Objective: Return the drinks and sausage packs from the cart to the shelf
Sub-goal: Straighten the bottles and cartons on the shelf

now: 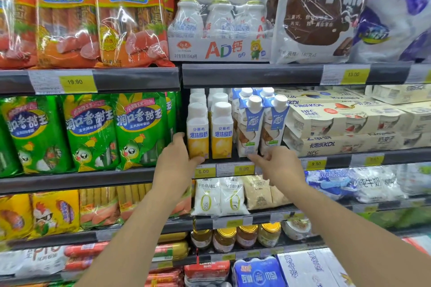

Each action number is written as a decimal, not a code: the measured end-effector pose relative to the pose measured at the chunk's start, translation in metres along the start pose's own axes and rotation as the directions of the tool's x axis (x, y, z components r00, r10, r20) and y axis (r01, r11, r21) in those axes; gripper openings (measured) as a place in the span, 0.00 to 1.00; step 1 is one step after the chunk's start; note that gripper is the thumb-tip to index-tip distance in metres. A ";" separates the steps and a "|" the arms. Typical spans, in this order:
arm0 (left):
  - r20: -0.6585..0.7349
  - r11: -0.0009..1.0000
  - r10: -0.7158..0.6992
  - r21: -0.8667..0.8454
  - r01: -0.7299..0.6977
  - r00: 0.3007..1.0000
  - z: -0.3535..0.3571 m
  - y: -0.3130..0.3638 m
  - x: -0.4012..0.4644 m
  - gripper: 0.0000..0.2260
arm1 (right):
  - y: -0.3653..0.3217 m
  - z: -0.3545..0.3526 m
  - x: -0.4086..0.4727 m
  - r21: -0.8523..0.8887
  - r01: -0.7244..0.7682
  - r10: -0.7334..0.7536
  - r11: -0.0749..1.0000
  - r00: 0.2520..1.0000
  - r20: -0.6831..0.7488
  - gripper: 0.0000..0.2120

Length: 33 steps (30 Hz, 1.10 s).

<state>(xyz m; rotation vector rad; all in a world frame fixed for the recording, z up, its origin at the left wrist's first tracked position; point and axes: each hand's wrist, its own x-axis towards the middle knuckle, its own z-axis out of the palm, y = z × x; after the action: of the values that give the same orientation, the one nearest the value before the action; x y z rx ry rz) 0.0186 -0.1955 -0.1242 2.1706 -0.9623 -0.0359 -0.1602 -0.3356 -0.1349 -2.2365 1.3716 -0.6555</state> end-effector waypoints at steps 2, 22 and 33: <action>0.000 1.000 -0.002 0.005 0.002 1.000 0.001 0.002 0.000 0.28 | -0.001 -0.001 0.001 -0.024 0.004 -0.004 1.000 1.000 -0.003 0.27; -0.007 0.999 -0.026 0.044 0.027 1.000 0.004 0.004 0.005 0.27 | 0.016 -0.014 0.008 0.071 -0.044 0.041 0.997 0.998 0.041 0.26; 0.017 0.997 -0.034 0.063 0.032 0.999 0.003 0.006 0.006 0.25 | 0.029 -0.025 0.012 0.027 -0.141 0.138 0.990 0.985 0.100 0.26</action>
<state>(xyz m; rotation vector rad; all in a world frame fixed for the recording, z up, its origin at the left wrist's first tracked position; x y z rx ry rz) 0.0180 -0.2042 -0.1212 2.2477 -0.9497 -0.0421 -0.1905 -0.3615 -0.1305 -2.0942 1.4416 -0.5105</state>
